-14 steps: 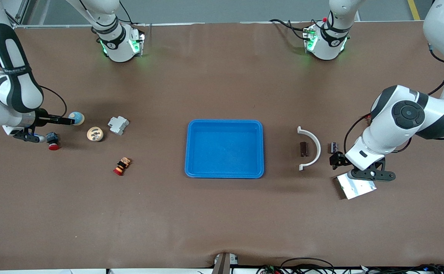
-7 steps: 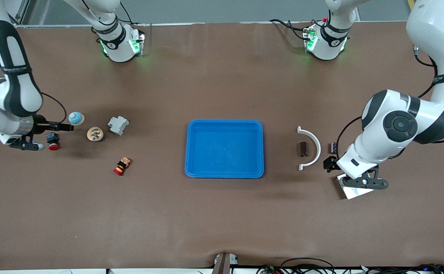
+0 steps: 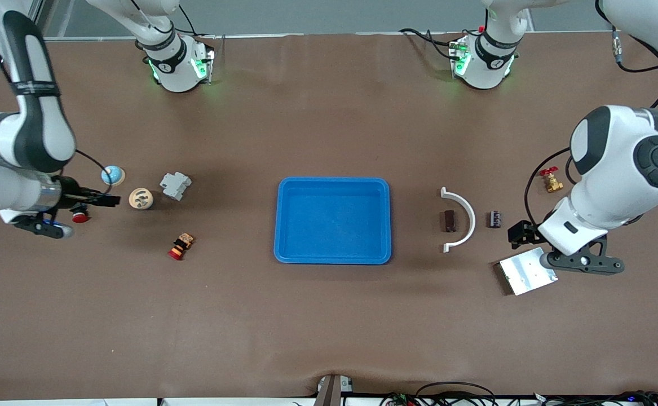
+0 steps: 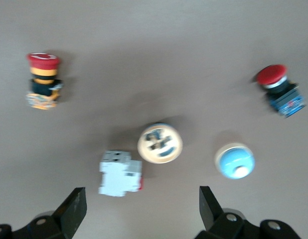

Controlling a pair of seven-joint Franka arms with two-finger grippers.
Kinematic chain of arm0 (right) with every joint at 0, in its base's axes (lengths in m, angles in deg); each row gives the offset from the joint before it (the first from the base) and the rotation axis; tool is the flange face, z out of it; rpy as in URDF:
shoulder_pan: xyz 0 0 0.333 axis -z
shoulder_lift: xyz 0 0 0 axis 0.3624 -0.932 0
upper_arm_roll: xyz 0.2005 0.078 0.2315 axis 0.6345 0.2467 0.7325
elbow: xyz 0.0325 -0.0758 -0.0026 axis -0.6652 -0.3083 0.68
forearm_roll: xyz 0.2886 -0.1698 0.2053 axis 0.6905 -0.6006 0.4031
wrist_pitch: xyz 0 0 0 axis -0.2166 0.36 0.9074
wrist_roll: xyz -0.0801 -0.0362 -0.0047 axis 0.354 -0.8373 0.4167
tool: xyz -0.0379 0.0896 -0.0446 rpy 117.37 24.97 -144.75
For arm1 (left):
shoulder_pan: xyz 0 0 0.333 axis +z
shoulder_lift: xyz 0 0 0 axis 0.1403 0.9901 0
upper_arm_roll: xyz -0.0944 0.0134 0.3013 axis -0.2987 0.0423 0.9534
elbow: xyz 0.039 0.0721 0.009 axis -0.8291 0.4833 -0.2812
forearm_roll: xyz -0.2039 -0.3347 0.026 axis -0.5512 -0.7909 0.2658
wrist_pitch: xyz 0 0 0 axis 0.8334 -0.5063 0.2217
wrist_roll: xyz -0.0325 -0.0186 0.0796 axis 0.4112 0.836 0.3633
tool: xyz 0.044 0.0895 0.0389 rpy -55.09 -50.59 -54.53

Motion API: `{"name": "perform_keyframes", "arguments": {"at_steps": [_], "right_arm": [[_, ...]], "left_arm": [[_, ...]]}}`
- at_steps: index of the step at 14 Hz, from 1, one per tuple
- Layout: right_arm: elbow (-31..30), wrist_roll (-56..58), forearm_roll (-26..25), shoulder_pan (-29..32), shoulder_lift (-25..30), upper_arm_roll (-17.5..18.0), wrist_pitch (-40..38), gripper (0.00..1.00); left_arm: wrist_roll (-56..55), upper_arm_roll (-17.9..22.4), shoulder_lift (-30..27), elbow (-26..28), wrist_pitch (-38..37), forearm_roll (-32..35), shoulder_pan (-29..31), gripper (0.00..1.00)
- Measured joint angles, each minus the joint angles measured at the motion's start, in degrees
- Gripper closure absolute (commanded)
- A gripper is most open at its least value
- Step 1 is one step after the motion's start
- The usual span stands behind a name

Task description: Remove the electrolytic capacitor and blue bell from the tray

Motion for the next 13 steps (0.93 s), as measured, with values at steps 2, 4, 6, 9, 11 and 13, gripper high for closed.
{"name": "perform_keyframes", "arguments": {"at_steps": [2,4,6,9,11,13], "right_arm": [[0.6,-3.0,0.1,-2.7,1.5,0.0,-0.2,0.00],[1.4,-3.1,0.2,-3.5,3.9,0.0,-0.3,0.00],[2.8,-2.7,0.1,-3.5,5.9,-0.5,-0.8,0.00],[5.7,-1.5,0.1,-2.6,7.3,-1.4,-2.8,0.00],[8.7,-0.9,0.1,-1.7,7.3,-1.6,-3.0,0.00],[12.5,-0.6,0.2,-1.2,7.3,-1.6,-4.8,0.00]], "left_arm": [[0.5,1.7,-2.2,-0.1,-2.1,-0.3,-2.2,0.00],[0.7,1.8,-4.7,-0.1,-4.4,-1.7,-3.1,0.00],[0.7,1.9,-7.4,-0.2,-6.7,-2.5,-3.7,0.00],[0.7,2.3,-11.3,-0.2,-11.1,-2.8,-4.3,0.00],[0.8,3.4,-13.3,-0.2,-13.5,-4.2,-5.0,0.00],[1.1,4.3,-14.7,-0.2,-15.4,-4.8,-5.4,0.00]]}}
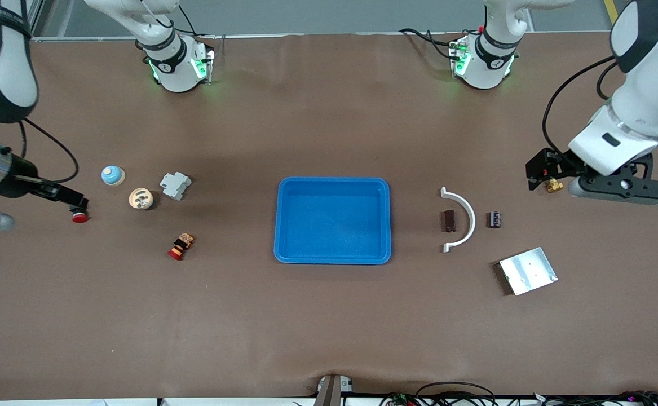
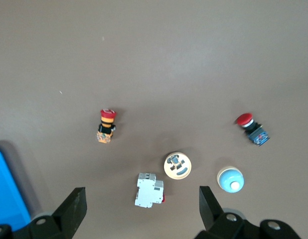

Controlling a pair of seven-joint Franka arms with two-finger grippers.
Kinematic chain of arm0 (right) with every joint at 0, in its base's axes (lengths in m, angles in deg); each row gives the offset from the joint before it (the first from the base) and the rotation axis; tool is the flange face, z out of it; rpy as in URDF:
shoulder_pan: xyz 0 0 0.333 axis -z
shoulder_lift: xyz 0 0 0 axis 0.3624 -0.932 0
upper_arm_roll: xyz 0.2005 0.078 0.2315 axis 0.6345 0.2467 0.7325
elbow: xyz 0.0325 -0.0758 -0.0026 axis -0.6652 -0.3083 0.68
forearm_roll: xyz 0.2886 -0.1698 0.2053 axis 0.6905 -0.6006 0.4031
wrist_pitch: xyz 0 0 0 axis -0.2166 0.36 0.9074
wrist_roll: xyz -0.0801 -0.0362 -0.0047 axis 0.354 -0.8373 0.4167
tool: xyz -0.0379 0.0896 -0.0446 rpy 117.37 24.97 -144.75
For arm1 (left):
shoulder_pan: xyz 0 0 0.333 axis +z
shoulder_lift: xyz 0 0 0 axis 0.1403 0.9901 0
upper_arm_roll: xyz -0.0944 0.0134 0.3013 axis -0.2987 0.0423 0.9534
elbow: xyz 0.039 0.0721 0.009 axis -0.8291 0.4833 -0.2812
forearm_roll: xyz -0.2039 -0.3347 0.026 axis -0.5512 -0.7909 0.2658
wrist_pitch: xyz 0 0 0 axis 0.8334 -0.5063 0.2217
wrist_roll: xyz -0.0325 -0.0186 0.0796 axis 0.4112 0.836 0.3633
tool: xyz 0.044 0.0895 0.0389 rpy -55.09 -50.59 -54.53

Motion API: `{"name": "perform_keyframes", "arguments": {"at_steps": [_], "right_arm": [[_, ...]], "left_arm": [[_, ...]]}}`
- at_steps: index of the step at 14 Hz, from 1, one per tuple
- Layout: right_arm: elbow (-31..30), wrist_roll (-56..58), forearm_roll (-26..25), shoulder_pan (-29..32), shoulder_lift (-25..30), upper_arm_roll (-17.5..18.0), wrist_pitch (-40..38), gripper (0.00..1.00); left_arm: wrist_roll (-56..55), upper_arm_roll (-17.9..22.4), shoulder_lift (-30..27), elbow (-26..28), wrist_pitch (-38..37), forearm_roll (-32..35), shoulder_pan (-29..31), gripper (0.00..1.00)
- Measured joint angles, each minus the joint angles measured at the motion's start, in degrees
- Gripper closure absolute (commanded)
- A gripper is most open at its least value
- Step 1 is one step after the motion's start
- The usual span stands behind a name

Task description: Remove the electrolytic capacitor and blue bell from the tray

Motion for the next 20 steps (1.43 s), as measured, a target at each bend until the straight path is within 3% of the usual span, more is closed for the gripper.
{"name": "perform_keyframes", "arguments": {"at_steps": [5,14,20], "right_arm": [[5.1,0.1,0.1,-0.1,0.7,1.1,-4.6,0.00],[5.6,0.7,-2.9,-0.5,2.6,1.5,-6.7,0.00],[5.8,8.9,-3.3,-1.1,2.6,1.6,-8.8,0.00]], "left_arm": [[0.0,0.1,-2.1,0.0,-4.2,0.0,-0.1,0.00],[-0.7,0.4,-4.2,0.1,-8.8,-1.8,-1.2,0.00],[-0.7,0.8,-4.8,0.1,-9.0,-1.8,-1.2,0.00]]}}
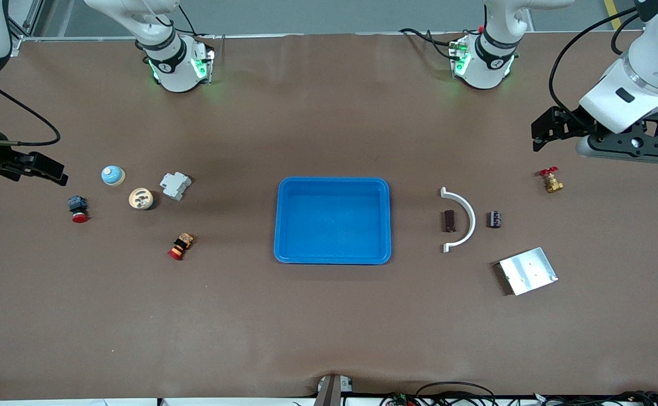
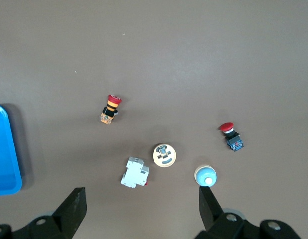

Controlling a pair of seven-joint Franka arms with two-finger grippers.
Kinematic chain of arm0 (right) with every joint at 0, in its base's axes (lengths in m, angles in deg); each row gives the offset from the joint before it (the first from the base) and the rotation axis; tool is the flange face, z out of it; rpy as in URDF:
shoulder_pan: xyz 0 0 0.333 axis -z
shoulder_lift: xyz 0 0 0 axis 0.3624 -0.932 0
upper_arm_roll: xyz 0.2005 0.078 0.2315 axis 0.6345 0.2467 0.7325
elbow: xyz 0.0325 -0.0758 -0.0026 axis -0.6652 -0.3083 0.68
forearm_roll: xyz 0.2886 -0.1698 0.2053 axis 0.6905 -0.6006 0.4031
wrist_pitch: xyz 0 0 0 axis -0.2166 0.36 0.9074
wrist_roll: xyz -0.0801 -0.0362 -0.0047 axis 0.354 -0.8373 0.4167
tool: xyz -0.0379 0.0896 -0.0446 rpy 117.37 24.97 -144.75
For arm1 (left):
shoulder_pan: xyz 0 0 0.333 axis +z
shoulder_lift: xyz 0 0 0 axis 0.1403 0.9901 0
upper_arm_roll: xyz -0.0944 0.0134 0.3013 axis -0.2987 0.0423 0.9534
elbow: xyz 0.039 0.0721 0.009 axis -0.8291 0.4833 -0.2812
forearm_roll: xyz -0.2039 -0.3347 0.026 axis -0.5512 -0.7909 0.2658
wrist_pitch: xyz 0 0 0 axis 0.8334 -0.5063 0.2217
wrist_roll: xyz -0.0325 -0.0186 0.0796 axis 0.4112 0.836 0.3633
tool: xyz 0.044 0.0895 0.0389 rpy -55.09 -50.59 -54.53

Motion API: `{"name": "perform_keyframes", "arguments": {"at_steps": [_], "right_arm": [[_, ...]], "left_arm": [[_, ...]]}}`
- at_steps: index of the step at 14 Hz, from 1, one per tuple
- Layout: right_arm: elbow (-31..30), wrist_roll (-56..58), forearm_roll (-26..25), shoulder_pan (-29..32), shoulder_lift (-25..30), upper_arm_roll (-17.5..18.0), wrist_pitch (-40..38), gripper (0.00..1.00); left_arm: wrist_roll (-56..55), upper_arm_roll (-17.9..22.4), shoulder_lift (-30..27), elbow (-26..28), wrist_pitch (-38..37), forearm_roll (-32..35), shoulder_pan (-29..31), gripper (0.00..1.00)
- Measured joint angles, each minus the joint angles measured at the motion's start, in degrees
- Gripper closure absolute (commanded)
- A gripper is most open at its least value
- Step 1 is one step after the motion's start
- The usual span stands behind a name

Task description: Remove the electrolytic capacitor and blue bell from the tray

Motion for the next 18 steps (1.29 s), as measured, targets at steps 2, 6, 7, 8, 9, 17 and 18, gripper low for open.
{"name": "perform_keyframes", "arguments": {"at_steps": [2,6,7,8,9,17,18], "right_arm": [[0.1,0.1,0.0,0.1,0.0,-0.4,-0.4,0.00],[0.2,0.1,0.0,0.3,0.0,-0.8,-0.4,0.00],[0.3,0.1,0.0,0.3,0.0,-0.8,-0.7,0.00],[0.3,0.1,0.0,0.3,0.1,-0.8,-1.0,0.00],[0.3,0.1,0.0,0.3,0.1,-0.9,-1.2,0.00],[3.2,0.1,0.7,0.7,2.3,-0.8,-4.1,0.00],[3.1,0.1,0.7,0.8,2.3,-0.8,-4.1,0.00]], "left_arm": [[0.0,0.0,-0.1,0.0,0.0,0.0,0.0,0.00],[0.0,0.0,-0.2,0.0,0.0,0.0,0.0,0.00],[0.0,0.0,-0.2,0.0,0.1,0.0,0.0,0.00],[0.0,0.0,-0.2,0.0,0.1,0.0,0.0,0.00],[0.0,0.1,-0.2,0.0,0.1,0.0,0.0,0.00],[0.0,0.5,-0.2,-0.1,0.6,0.0,0.1,0.00],[0.0,0.5,-0.2,0.0,0.6,0.0,0.1,0.00]]}}
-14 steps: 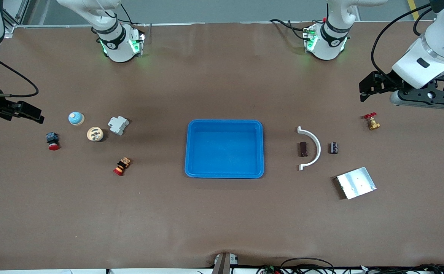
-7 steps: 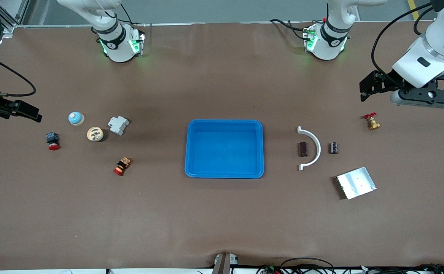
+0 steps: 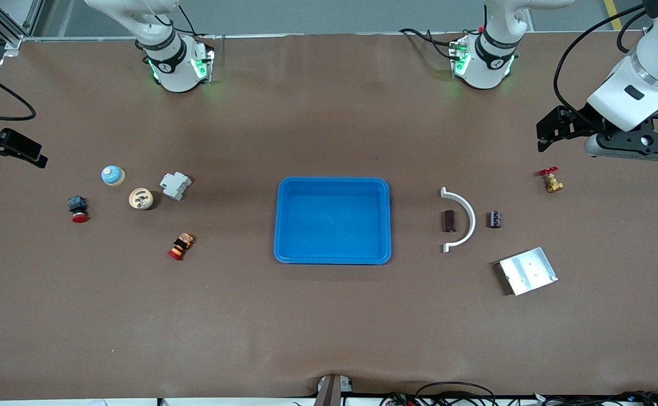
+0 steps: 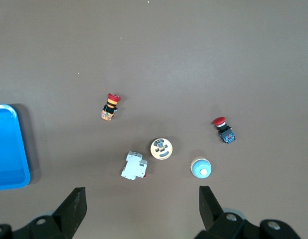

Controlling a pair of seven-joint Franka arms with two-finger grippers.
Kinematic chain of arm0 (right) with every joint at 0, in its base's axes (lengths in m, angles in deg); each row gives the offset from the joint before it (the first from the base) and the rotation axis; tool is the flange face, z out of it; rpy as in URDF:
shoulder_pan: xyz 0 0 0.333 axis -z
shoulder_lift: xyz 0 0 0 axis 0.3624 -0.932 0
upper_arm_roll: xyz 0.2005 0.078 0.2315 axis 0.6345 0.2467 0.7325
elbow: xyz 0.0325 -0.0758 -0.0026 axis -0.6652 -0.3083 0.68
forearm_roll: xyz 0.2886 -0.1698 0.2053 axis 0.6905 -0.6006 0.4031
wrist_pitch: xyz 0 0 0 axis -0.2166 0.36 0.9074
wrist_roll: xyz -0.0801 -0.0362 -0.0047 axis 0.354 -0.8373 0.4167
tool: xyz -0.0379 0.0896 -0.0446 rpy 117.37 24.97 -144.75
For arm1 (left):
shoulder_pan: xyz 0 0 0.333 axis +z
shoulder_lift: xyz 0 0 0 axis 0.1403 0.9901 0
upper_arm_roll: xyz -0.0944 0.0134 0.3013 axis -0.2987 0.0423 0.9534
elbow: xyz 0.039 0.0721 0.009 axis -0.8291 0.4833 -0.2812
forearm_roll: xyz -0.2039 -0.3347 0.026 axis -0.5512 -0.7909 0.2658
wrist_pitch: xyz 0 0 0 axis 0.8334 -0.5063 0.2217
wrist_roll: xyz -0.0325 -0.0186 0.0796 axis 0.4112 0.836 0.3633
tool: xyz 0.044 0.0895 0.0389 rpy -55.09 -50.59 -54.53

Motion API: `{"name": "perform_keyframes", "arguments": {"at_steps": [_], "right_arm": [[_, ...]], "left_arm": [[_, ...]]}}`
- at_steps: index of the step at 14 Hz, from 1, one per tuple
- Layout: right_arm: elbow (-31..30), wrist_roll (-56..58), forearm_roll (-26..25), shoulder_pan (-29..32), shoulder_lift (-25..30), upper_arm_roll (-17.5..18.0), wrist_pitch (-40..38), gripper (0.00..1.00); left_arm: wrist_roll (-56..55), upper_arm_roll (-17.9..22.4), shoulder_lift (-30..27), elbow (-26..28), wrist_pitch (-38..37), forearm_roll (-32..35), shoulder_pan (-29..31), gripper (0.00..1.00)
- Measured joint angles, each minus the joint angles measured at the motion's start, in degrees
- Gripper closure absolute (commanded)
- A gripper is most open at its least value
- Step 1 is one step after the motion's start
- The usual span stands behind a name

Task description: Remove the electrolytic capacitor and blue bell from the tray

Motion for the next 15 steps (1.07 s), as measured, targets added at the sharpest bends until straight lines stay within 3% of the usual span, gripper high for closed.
{"name": "perform_keyframes", "arguments": {"at_steps": [15], "right_arm": [[-0.6,0.2,0.4,-0.5,-0.5,0.4,1.0,0.00]], "left_arm": [[-0.8,-0.4,0.0,0.2,0.3,0.1,-0.3,0.00]]}}
